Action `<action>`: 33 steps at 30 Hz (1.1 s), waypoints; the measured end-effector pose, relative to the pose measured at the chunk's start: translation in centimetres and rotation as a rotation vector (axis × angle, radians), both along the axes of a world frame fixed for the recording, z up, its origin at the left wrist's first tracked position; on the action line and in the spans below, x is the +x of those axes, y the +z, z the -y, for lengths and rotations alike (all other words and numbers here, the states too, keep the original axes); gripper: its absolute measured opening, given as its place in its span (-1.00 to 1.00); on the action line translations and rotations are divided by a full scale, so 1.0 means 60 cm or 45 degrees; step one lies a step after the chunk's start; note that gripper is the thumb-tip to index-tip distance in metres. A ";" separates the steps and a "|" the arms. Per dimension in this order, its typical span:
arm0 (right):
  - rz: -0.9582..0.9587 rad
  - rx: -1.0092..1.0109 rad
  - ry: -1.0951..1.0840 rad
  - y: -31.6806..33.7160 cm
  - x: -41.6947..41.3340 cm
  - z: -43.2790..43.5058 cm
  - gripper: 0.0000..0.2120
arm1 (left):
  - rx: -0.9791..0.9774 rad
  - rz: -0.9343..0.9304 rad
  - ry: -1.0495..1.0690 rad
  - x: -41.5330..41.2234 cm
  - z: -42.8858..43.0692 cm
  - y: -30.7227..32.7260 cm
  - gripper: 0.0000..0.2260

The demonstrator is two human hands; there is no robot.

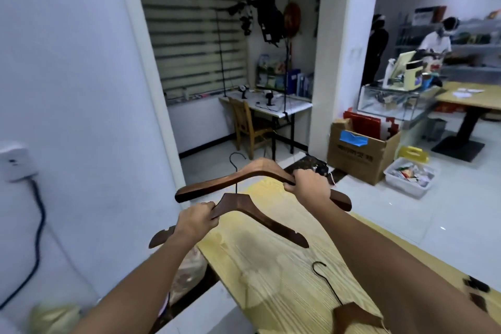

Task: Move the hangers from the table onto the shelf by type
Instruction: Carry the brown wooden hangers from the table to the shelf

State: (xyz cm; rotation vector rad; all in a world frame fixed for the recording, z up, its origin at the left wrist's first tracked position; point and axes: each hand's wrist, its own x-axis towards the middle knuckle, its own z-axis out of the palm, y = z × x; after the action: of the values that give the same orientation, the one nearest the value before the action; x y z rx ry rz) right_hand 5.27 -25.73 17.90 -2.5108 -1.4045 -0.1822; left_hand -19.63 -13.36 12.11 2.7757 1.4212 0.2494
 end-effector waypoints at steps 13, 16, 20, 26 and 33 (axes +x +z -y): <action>-0.023 0.101 0.376 0.039 -0.237 -0.114 -0.71 | 0.050 0.016 0.311 -0.261 -0.005 0.051 -0.79; -0.037 0.107 0.478 0.039 -0.277 -0.129 -0.73 | 0.048 0.033 0.410 -0.308 0.008 0.055 -0.80; -0.032 0.105 0.621 0.037 -0.325 -0.151 -0.74 | 0.023 0.069 0.546 -0.360 0.038 0.055 -0.83; -0.052 0.130 0.813 0.030 -0.395 -0.175 -0.74 | -0.003 0.079 0.740 -0.421 0.089 0.057 -0.82; -0.097 0.138 1.121 0.003 -0.514 -0.169 -0.73 | -0.012 0.093 0.972 -0.498 0.182 0.042 -0.81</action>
State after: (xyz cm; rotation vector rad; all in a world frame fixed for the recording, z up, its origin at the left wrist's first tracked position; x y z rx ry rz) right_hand -25.58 -15.60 18.11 -1.5863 -2.2167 0.0137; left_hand -49.52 -24.26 14.61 2.0488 2.3670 0.3336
